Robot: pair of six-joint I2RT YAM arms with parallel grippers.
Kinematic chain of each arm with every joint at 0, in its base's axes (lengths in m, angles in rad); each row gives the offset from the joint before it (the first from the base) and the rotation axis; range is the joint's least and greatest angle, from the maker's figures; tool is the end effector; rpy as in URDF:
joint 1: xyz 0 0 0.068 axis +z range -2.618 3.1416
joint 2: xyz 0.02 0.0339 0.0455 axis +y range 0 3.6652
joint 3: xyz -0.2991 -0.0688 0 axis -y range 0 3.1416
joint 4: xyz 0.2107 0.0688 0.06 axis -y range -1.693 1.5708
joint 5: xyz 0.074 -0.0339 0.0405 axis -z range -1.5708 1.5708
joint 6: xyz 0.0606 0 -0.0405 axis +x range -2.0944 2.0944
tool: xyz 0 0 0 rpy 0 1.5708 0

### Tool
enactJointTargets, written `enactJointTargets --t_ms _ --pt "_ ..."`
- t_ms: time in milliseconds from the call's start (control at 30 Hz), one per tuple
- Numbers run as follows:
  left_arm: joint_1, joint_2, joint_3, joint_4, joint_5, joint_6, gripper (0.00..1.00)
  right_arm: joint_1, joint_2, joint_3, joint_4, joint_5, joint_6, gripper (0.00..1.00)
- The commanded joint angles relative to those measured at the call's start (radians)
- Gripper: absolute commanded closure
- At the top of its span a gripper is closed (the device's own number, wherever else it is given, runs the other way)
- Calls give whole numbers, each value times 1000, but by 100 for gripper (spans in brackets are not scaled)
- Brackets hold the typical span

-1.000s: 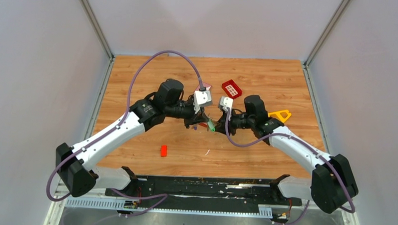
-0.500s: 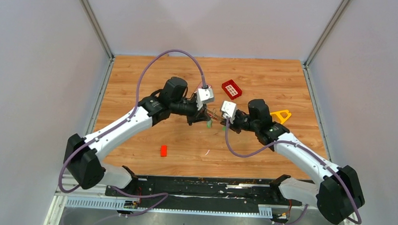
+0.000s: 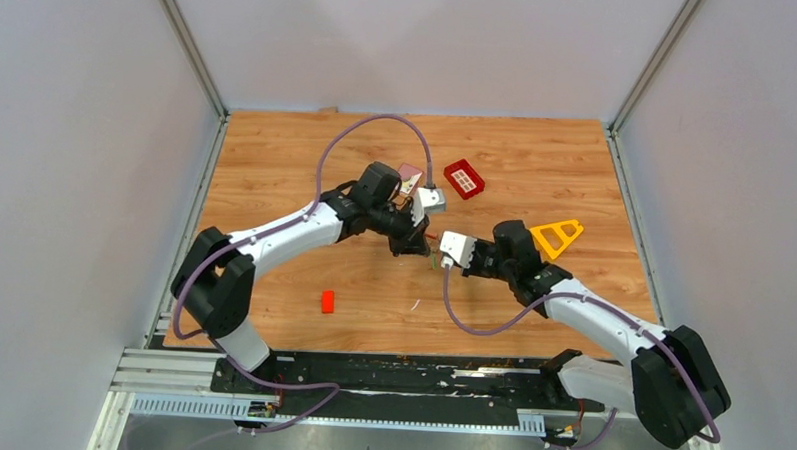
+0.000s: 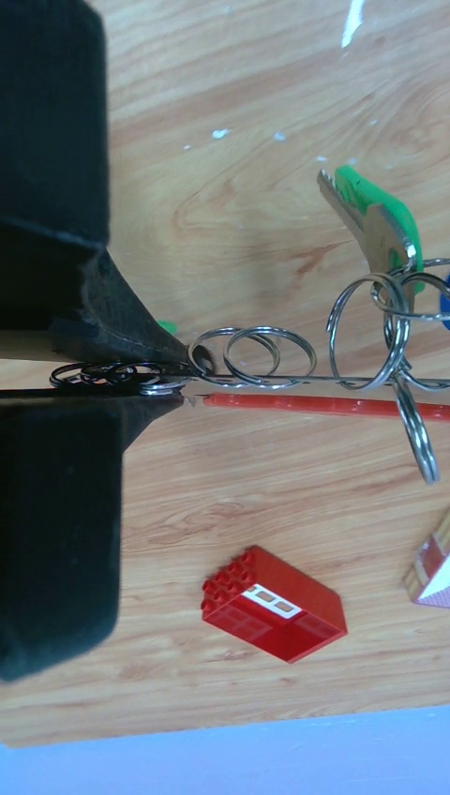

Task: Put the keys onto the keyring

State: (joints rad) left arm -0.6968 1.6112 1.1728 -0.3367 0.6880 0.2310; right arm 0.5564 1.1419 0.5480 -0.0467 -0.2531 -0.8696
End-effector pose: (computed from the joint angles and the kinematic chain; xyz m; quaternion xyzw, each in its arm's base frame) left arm 0.2319 -0.2443 0.2927 0.5052 0.7177 -0.3867 0.2831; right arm 0.1705 0.1239 0.2380 -0.6228 0.6336 0.0420 0.4571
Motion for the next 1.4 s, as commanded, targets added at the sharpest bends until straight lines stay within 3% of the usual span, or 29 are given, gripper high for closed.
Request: enactJointTargets --t_ms 0,367,700,1133,1367 --pt "22 75 -20 -4 14 -22 100 15 -3 -39 134 143 -95 100" --pt "22 186 -72 96 -14 -85 100 100 135 -137 327 405 -226 100" --pt "26 208 -59 81 -42 -47 100 132 216 -153 403 497 -259 100" --pt "66 32 -100 26 -136 73 69 153 307 -124 469 591 -274 96" --pt "69 -67 -105 9 -192 112 47 152 406 -60 478 622 -254 90"
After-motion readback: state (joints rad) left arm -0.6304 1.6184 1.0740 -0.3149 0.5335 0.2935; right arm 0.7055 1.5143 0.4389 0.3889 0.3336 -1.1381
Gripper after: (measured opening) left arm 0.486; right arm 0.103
